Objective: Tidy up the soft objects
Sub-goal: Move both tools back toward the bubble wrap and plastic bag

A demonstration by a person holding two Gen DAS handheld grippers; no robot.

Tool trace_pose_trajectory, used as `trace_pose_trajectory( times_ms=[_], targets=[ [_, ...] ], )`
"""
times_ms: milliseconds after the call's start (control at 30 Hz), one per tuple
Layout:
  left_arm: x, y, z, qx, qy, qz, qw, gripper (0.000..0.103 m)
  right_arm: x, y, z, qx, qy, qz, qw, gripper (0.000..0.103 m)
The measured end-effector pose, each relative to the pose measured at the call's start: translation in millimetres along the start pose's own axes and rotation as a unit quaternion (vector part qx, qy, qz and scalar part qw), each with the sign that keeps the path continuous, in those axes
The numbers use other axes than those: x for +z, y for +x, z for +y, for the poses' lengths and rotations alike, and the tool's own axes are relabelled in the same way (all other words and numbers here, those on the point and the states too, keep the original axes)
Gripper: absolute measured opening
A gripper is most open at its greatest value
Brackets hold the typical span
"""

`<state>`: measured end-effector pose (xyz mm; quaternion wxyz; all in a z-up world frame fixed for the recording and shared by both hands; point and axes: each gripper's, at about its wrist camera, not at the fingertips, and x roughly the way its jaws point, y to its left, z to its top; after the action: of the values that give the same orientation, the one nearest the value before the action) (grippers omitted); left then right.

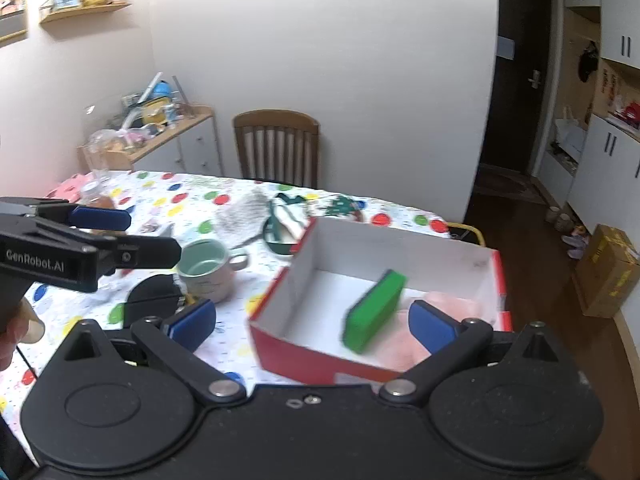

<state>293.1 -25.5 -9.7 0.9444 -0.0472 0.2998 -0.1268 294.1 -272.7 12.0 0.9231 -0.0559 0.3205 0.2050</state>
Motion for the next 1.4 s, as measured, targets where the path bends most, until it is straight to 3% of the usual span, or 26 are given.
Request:
trace_pose_trajectory(
  times_ms=[333, 600, 767, 1000, 1233, 1400],
  targets=[
    [-23, -48, 68, 0.035, -0.009, -0.024, 0.9990, 0.103, -8, 6, 68, 0.032, -0.012, 0.012, 0.999, 0.103],
    [-43, -67, 123, 0.080, 0.009, -0.021, 0.9965, 0.103, -23, 18, 120, 0.047, -0.010, 0.035, 0.998, 0.103],
    [-64, -66, 154, 0.094, 0.024, -0.001, 0.9953, 0.103, -35, 31, 154, 0.057, -0.007, 0.054, 0.997, 0.103],
    [-93, -56, 197, 0.095, 0.009, 0.016, 0.9953, 0.103, -53, 58, 195, 0.072, -0.015, 0.087, 0.994, 0.101],
    [-110, -30, 228, 0.097, 0.006, 0.037, 0.9946, 0.103, -71, 90, 218, 0.068, -0.014, 0.125, 0.990, 0.097],
    [-114, -7, 236, 0.102, 0.031, 0.048, 0.9932, 0.103, -81, 113, 227, 0.060, -0.018, 0.149, 0.987, 0.095]
  ],
)
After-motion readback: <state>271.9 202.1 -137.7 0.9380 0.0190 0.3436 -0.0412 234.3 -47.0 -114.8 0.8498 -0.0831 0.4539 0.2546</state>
